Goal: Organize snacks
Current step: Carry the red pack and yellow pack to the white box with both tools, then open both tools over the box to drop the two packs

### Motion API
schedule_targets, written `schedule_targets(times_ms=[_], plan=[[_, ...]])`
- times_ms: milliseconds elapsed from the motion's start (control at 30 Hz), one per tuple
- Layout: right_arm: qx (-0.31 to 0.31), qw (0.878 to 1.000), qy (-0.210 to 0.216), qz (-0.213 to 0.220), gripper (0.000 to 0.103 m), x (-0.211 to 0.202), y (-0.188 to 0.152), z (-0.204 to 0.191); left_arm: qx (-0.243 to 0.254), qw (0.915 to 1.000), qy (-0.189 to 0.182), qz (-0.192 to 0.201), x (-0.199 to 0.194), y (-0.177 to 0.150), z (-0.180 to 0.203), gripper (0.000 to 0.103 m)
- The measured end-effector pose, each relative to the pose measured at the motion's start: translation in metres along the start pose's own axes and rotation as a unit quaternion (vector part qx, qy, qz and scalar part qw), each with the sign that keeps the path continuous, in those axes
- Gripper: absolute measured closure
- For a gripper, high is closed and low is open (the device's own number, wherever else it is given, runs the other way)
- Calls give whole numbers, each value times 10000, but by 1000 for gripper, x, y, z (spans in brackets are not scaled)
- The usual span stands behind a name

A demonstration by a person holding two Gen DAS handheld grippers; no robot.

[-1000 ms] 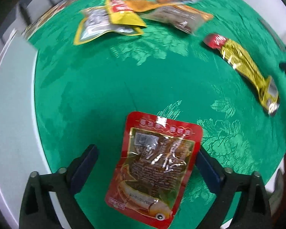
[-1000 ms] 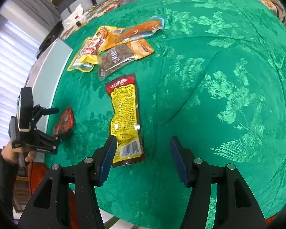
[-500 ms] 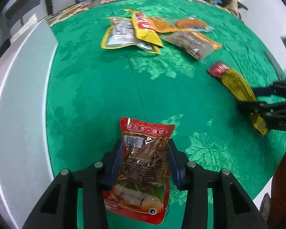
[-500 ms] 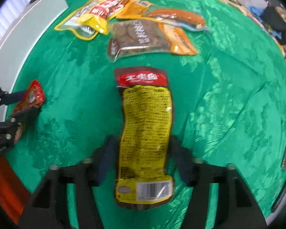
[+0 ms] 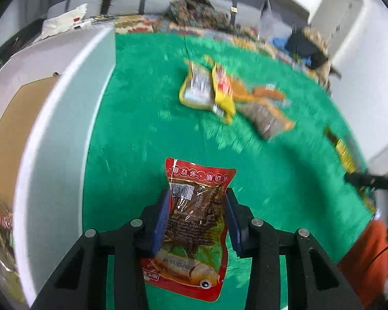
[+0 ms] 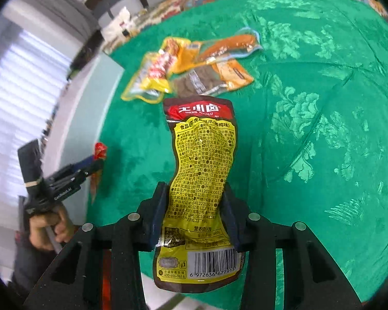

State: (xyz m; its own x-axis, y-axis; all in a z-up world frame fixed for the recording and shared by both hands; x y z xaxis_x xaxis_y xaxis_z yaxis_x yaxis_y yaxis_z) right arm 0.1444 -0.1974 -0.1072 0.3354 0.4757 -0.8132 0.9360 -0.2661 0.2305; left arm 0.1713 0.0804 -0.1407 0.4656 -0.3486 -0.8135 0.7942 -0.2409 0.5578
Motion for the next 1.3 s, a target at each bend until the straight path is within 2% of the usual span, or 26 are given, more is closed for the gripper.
schedule_targets(times_ms=[133,300,400,500,633,733,800,867,900,933,967,1000,1033,1133,1267,1300], plan=[[125,9990,418,45,60,-14,5,-11,-335,9978,-218,522,-32,15,-1,63],[55,9980,621,83,60,-31,10,-35,-646,9914,-439,1051,-78,28,-12,63],[-183,9970,743,80,60,-34,10,-73,-800,9869,-471,1317,-110,31,-32,63],[-542,9932,1031,-9,60,-30,3,-135,-984,9833,-351,1492,-143,31,-69,63],[-1117,9827,1453,-262,59,-6,-12,-234,-1192,9804,108,1563,-174,22,-126,63],[-1612,9743,1533,-367,59,29,-26,-308,-1447,9761,490,1544,-190,4,-174,63],[-1785,9706,1550,-462,58,53,-34,-339,-1569,9735,873,1419,-192,-14,-205,62],[-1945,9681,1493,-508,54,81,-43,-367,-1579,9730,1200,1178,-185,-31,-225,59],[-2023,9671,1458,-504,46,94,-47,-376,-1592,9719,1448,952,-178,-42,-235,50],[-2092,9671,1361,-499,42,106,-51,-381,-1657,9689,1689,727,-170,-54,-245,33],[-2157,9681,1169,-514,40,120,-54,-383,-1715,9669,1792,605,-161,-64,-248,21],[-2210,9690,965,-536,38,128,-58,-382,-1800,9644,1873,500,-156,-75,-253,4],[-2238,9696,825,-553,38,134,-59,-378,-1885,9613,1960,436,-152,-86,-256,1],[-2286,9706,672,-338,38,130,-56,-358,-2071,9568,1991,454,-145,-100,-257,1],[-2344,9713,328,248,37,103,-45,-304,-2282,9499,1962,844,-160,-95,-244,1],[-2408,9693,144,468,34,94,-41,-286,-2298,9488,1944,959,-165,-90,-237,1]])
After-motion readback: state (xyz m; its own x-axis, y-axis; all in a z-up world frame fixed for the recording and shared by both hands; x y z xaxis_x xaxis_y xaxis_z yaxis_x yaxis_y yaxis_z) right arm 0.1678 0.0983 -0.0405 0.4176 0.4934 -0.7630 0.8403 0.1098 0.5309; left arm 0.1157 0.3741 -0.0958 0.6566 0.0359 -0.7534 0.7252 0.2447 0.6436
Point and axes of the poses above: each gripper's, at about its wrist camera, not at the fingertips, and x roughly the way its jaws point, z to its right, y to its top, the point moved 8 cm from there along x, roughly the way its jaws point, and after that the axes turned 12 degrees about x, right-handed, at the moved point
